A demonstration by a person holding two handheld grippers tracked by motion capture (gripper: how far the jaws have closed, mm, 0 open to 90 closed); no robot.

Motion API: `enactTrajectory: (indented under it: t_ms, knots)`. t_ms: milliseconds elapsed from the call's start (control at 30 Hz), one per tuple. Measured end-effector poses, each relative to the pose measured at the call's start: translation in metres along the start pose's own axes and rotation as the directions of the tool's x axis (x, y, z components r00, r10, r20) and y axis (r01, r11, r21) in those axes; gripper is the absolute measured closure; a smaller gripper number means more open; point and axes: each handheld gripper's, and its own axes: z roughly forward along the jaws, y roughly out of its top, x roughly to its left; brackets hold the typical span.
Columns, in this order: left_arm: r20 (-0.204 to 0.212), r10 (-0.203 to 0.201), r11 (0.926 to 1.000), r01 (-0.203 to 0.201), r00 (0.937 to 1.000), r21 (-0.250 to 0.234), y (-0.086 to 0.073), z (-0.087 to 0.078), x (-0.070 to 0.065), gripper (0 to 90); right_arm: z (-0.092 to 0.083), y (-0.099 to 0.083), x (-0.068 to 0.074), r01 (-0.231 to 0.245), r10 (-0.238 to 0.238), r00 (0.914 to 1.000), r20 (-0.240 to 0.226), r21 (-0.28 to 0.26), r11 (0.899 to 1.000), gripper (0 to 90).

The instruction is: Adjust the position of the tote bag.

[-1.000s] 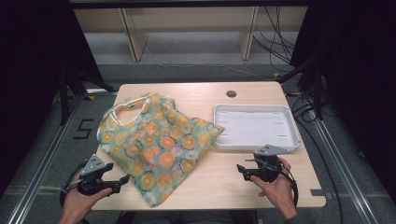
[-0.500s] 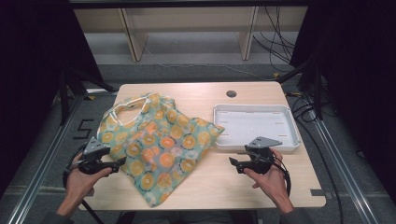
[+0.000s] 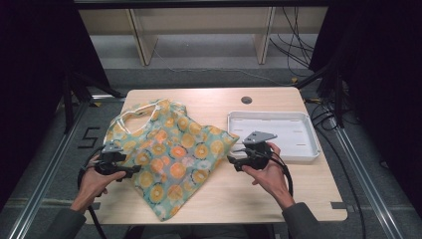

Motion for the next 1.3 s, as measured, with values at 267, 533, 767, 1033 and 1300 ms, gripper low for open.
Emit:
enactTrajectory:
  t_ms: [267,533,767,1033,1300]
  knots:
    - [0.033,0.044,0.9988,-0.044,0.9985,0.022,-0.003,0.004,0.007,50.2,0.040,0.026,0.000,0.002,-0.003,0.9999,0.010,0.035,0.999,20.2]
    - [0.028,0.090,0.9959,-0.090,0.9956,0.010,-0.005,0.014,0.001,89.7,0.056,0.029,-0.001,0.003,-0.003,1.0000,-0.006,0.080,0.997,21.0]
    - [0.031,0.124,0.9922,-0.124,0.9918,0.015,-0.003,0.012,-0.007,90.0,0.076,0.031,-0.005,-0.013,0.013,0.9999,-0.003,0.090,0.996,21.4]
    - [0.018,0.141,0.9901,-0.141,0.9899,-0.001,-0.004,0.000,-0.005,89.9,0.097,0.044,-0.007,0.094,-0.101,0.9942,0.037,0.154,0.984,90.0]
    - [-0.015,0.126,0.9911,-0.126,0.9919,-0.043,-0.003,-0.010,0.004,69.6,0.099,0.055,-0.007,0.118,-0.123,0.9920,0.030,0.124,0.985,83.2]
